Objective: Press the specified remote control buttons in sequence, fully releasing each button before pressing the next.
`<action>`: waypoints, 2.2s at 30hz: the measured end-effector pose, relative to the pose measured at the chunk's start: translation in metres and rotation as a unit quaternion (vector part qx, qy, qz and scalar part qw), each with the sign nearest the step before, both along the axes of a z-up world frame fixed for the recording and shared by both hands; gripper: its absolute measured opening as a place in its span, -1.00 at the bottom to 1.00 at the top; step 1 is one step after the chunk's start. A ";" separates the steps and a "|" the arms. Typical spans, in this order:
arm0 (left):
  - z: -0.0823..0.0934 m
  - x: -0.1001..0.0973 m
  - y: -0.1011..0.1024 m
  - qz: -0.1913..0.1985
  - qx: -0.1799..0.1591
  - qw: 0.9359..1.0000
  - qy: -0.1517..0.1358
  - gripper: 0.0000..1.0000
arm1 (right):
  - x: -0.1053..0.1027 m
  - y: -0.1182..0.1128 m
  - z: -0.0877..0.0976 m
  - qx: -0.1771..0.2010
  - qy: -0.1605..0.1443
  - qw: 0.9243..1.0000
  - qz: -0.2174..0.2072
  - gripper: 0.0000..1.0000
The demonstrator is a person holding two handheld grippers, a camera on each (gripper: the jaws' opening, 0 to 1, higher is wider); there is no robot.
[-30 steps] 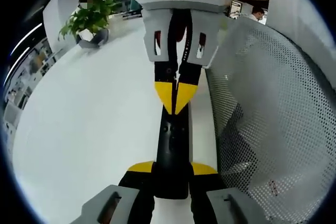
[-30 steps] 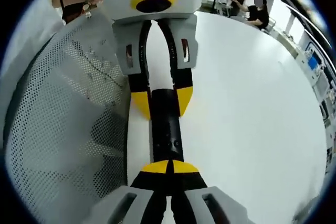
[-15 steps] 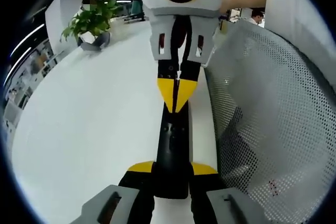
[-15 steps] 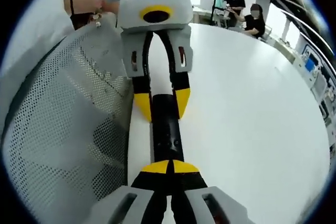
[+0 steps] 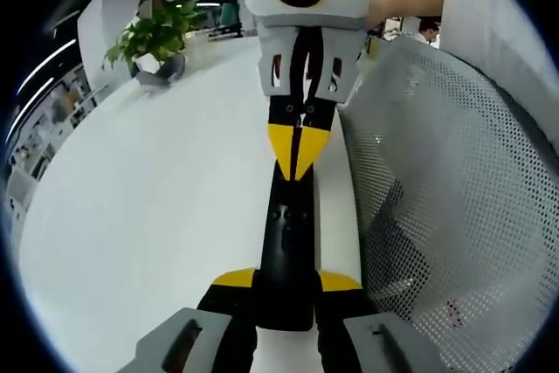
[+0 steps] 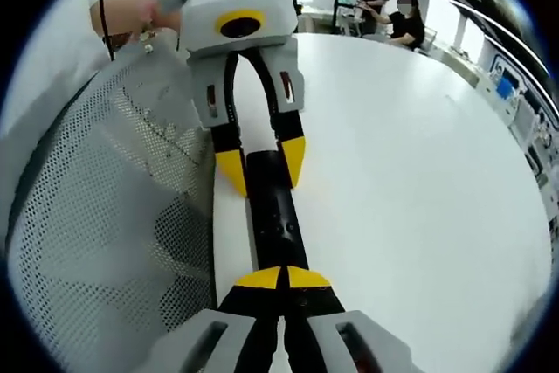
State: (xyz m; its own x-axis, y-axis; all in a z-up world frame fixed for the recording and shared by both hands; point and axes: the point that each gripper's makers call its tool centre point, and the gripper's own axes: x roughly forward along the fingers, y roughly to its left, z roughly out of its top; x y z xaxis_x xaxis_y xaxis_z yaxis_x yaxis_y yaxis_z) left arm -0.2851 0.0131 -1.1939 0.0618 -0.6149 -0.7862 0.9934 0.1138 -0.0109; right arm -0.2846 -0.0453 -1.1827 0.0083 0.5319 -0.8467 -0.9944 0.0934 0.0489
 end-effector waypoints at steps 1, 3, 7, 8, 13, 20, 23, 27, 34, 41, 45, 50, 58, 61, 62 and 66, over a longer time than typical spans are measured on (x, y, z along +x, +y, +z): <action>0.000 0.000 0.000 -0.001 0.003 1.000 0.000 -0.53 | 0.000 0.001 0.000 -0.002 0.002 1.000 -0.002 -1.00; 0.000 0.000 0.000 -0.004 0.008 1.000 -0.001 -0.53 | -0.001 0.002 0.000 -0.013 0.001 1.000 -0.005 -1.00; 0.000 -0.001 0.000 -0.006 0.008 1.000 -0.001 -0.53 | -0.002 0.000 -0.001 -0.014 -0.017 1.000 -0.010 -1.00; 0.000 -0.001 0.000 -0.004 0.008 1.000 -0.001 -0.53 | -0.001 -0.001 -0.001 -0.004 -0.020 1.000 -0.019 -1.00; 0.000 -0.001 0.000 -0.004 0.006 1.000 0.000 -0.53 | 0.000 -0.001 0.001 0.040 -0.015 0.998 -0.052 -1.00; 0.000 -0.001 0.000 -0.003 0.002 1.000 0.000 -0.53 | 0.001 0.001 0.004 0.107 -0.008 0.991 -0.079 -1.00; 0.000 -0.001 0.000 -0.004 0.003 1.000 0.000 -0.53 | 0.002 0.002 0.003 0.117 -0.001 0.989 -0.085 -1.00; 0.000 -0.001 0.000 -0.004 0.005 1.000 0.000 -0.53 | 0.001 0.008 0.002 0.104 -0.016 0.993 -0.062 -1.00; -0.001 -0.001 0.000 -0.005 0.007 1.000 0.000 -0.53 | 0.000 0.012 0.000 0.041 -0.040 0.998 -0.008 -1.00; -0.001 -0.002 0.000 -0.005 0.008 1.000 0.000 -0.53 | 0.002 0.014 -0.001 0.007 -0.025 1.000 -0.012 -1.00; -0.001 -0.002 0.000 -0.005 0.007 1.000 0.000 -0.53 | 0.002 0.013 0.000 0.043 -0.001 0.998 -0.046 -1.00; -0.001 -0.002 -0.001 -0.007 0.010 1.000 -0.001 -0.53 | 0.007 0.017 0.008 0.079 -0.029 0.995 -0.054 -1.00; -0.001 -0.002 -0.001 -0.010 0.022 1.000 0.001 -0.53 | 0.003 0.019 0.005 0.057 -0.030 0.998 -0.028 -1.00; -0.001 -0.002 -0.001 -0.008 0.019 1.000 0.001 -0.53 | -0.001 0.020 0.001 0.049 -0.029 0.998 -0.016 -1.00; -0.001 -0.002 -0.001 -0.007 0.019 1.000 0.001 -0.53 | -0.002 0.020 0.001 0.046 -0.032 0.998 -0.012 -1.00; -0.001 -0.002 -0.001 -0.006 0.019 1.000 0.002 -0.53 | -0.001 0.020 0.001 0.039 -0.034 0.999 -0.004 -1.00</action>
State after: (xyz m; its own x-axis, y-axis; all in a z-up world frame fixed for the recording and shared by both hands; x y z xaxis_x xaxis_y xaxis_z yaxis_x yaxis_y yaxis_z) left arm -0.2870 0.0123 -1.1949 0.0516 -0.5858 -0.8088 0.9948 0.1014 -0.0100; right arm -0.2856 -0.0253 -1.1816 0.0688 0.5964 -0.7997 -0.9949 0.1000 -0.0110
